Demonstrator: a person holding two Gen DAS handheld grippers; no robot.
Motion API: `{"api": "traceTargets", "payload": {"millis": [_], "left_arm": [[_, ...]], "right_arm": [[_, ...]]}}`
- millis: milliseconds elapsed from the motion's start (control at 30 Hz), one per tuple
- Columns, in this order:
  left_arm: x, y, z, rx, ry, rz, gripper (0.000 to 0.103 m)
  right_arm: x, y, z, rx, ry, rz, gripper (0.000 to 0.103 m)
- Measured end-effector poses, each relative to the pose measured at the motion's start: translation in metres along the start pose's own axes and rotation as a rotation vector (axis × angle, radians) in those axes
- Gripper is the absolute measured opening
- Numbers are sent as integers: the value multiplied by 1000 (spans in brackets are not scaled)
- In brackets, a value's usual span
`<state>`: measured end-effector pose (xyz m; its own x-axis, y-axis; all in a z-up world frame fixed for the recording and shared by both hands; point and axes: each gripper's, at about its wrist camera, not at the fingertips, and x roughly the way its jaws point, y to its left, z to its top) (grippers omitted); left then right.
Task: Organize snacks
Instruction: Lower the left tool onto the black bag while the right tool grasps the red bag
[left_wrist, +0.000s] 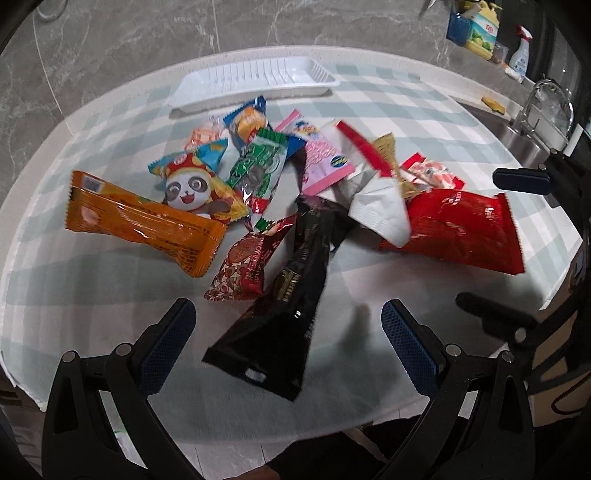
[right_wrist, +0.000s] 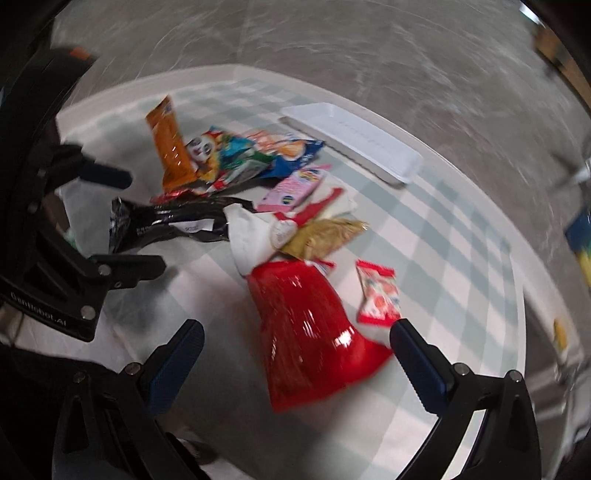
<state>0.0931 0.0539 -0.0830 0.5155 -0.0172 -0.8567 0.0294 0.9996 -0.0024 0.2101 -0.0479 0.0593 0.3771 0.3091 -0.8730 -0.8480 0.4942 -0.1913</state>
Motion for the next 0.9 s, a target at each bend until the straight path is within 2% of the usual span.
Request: {"api": "traceTargets", "payload": {"millis": [200, 300, 433, 567, 900], "left_arm": [[37, 23, 12, -75, 111, -66, 101], [43, 28, 17, -63, 103, -62, 102], [55, 26, 21, 16, 107, -14, 103], [60, 31, 23, 32, 76, -31, 103], [65, 47, 35, 82, 138, -104, 102]], "right_arm": [[24, 10, 9, -108, 51, 9, 101], [34, 11, 12, -141, 74, 17, 101], [42, 11, 18, -145, 88, 54, 101], [46, 14, 22, -156, 97, 80, 101], [60, -1, 29, -97, 154, 189, 100]]}}
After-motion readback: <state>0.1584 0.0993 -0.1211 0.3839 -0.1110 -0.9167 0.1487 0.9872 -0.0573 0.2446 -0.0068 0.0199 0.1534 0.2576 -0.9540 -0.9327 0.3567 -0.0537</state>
